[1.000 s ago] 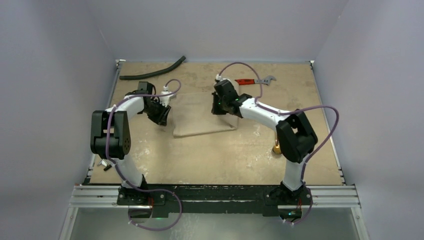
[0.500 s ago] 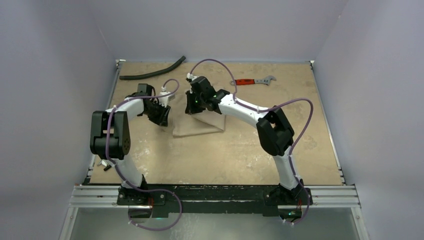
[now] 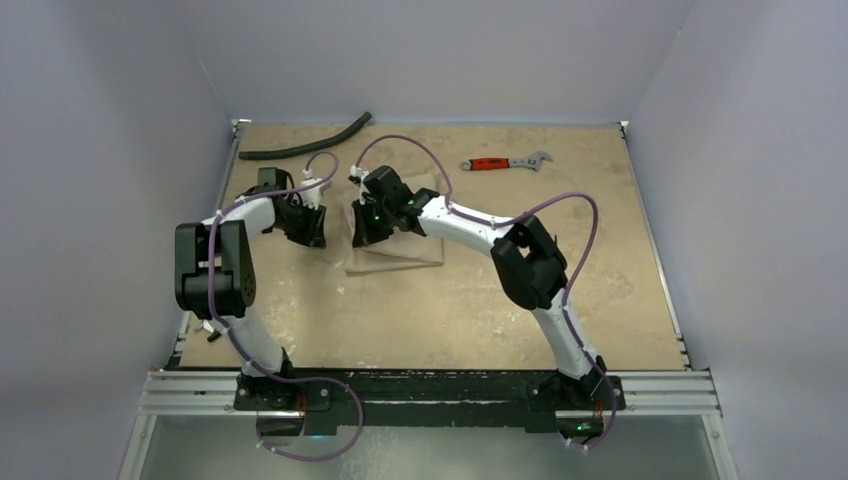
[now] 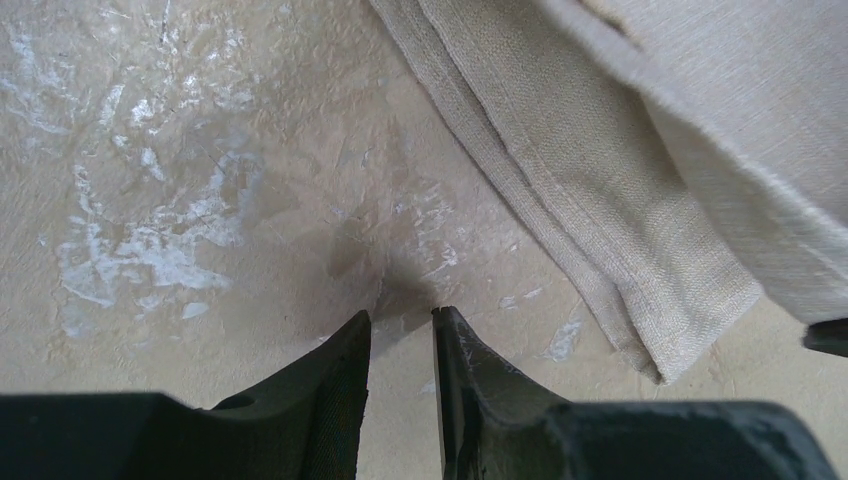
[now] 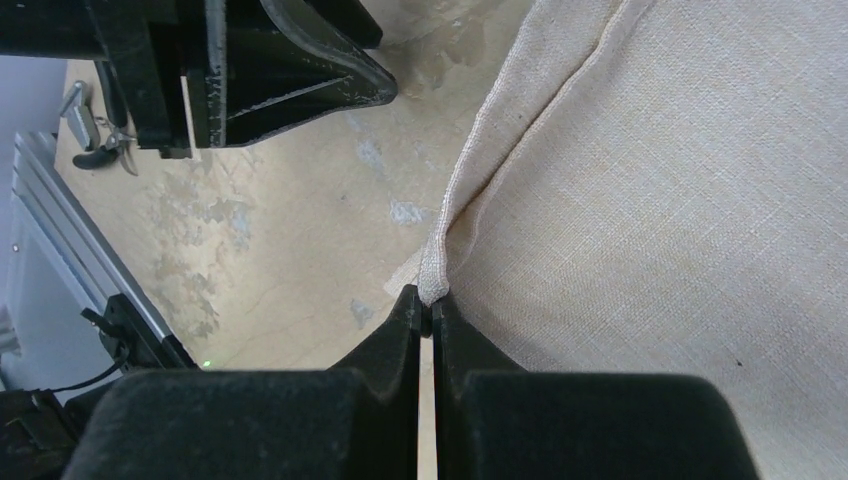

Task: Fold the napkin into a case and place the utensils inside
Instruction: Fold the square-folded napkin at the center of the board, then smooth out the square-folded napkin at the center of the board.

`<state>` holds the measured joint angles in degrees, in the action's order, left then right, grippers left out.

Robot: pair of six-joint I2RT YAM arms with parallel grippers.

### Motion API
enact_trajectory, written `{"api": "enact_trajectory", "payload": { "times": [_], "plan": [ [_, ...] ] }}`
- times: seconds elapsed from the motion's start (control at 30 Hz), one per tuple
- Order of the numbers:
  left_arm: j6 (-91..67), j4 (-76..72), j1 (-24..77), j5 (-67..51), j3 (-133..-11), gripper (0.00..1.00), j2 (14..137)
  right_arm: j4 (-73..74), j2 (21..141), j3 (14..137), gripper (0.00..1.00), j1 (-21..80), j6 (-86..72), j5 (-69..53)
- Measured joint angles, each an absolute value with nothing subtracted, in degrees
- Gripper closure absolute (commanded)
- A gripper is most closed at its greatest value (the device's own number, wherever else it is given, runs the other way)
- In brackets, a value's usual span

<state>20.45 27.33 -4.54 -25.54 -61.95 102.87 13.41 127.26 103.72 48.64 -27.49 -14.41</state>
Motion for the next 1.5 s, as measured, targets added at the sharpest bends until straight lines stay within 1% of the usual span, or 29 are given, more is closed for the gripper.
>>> {"api": "enact_trajectory", "payload": {
  "times": [0.17, 0.2, 0.23, 0.27, 0.3, 0.43, 0.47, 0.6, 0.73, 0.83, 0.9, 0.97, 1.03, 1.13, 1.2, 1.23, 1.27, 1.3, 1.4, 1.5],
  "plan": [
    [20.38, 27.29, -4.75, -25.61, -61.95, 0.71, 102.89, 13.45, 129.27, 104.97, 1.0, 49.3, -27.24, -15.25],
    [20.38, 27.29, -4.75, -25.61, -61.95, 0.71, 102.89, 13.52, 129.45, 105.16, 0.95, 49.43, -27.18, -15.38],
    [20.4, 27.29, -4.75, -25.61, -61.95, 0.71, 102.89, 13.5, 129.58, 105.32, 0.83, 49.56, -27.09, -15.62],
    [20.4, 27.29, -4.75, -25.61, -61.95, 0.71, 102.89, 13.52, 129.73, 105.56, 0.67, 49.74, -27.0, -15.75],
    [20.4, 27.29, -4.78, -25.61, -61.95, 0.71, 102.89, 13.47, 129.86, 105.8, 0.55, 49.93, -26.89, -15.92],
    [20.45, 27.4, -4.8, -25.69, -61.98, 0.65, 102.89, 13.45, 129.99, 105.86, 0.37, 50.7, -26.65, -16.32],
    [20.47, 27.53, -4.8, -25.76, -62.04, 0.64, 102.89, 13.43, 129.99, 105.86, 0.34, 50.76, -26.72, -16.51],
    [20.58, 29.04, -4.91, -25.12, -62.94, 0.62, 102.96, 12.86, 129.99, 105.86, 0.35, 51.0, -27.42, -19.07],
    [20.56, 31.4, -5.52, -24.75, -65.21, 0.63, 103.02, 12.8, 129.82, 105.84, 0.49, 50.59, -27.79, -21.19],
    [20.56, 32.97, -6.13, -24.91, -68.18, 0.63, 103.02, 12.27, 127.83, 104.05, 0.64, 48.9, -28.03, -22.13],
    [20.53, 33.95, -6.33, -25.56, -69.87, 0.63, 102.98, 11.68, 124.86, 101.32, 0.75, 46.3, -28.08, -22.33],
    [20.58, 35.14, -6.02, -26.28, -71.02, 0.63, 102.63, 11.11, 121.86, 99.31, 0.82, 42.3, -28.21, -22.31],
    [20.64, 35.94, -4.84, -26.55, -71.2, 0.62, 102.0, 9.61, 120.2, 98.63, 0.87, 38.37, -28.34, -22.31],
    [20.73, 37.15, -0.56, -27.11, -71.07, 0.62, 100.95, 6.59, 119.83, 97.86, 0.87, 33.19, -28.42, -22.5],
    [20.73, 37.21, 2.98, -27.68, -70.63, 0.62, 100.47, 5.02, 119.98, 95.7, 0.87, 31.51, -28.51, -23.09],
    [20.69, 37.23, 4.89, -27.99, -70.35, 0.62, 100.33, 4.29, 120.11, 94.19, 0.85, 31.29, -28.73, -23.59],
    [20.64, 37.23, 6.61, -28.25, -70.04, 0.62, 100.31, 3.51, 120.31, 92.58, 0.82, 31.4, -28.93, -23.9],
    [20.6, 37.21, 7.86, -28.34, -69.71, 0.64, 100.31, 2.79, 120.66, 90.74, 0.78, 31.75, -29.1, -24.32],
    [20.6, 37.12, 9.98, -27.55, -68.45, 0.72, 100.31, 1.58, 122.06, 85.91, 0.71, 32.82, -29.69, -25.21],
    [20.71, 36.51, 9.65, -24.86, -66.87, 0.81, 100.33, -0.05, 123.37, 82.02, 0.68, 33.39, -30.63, -26.26]
  ]
}}
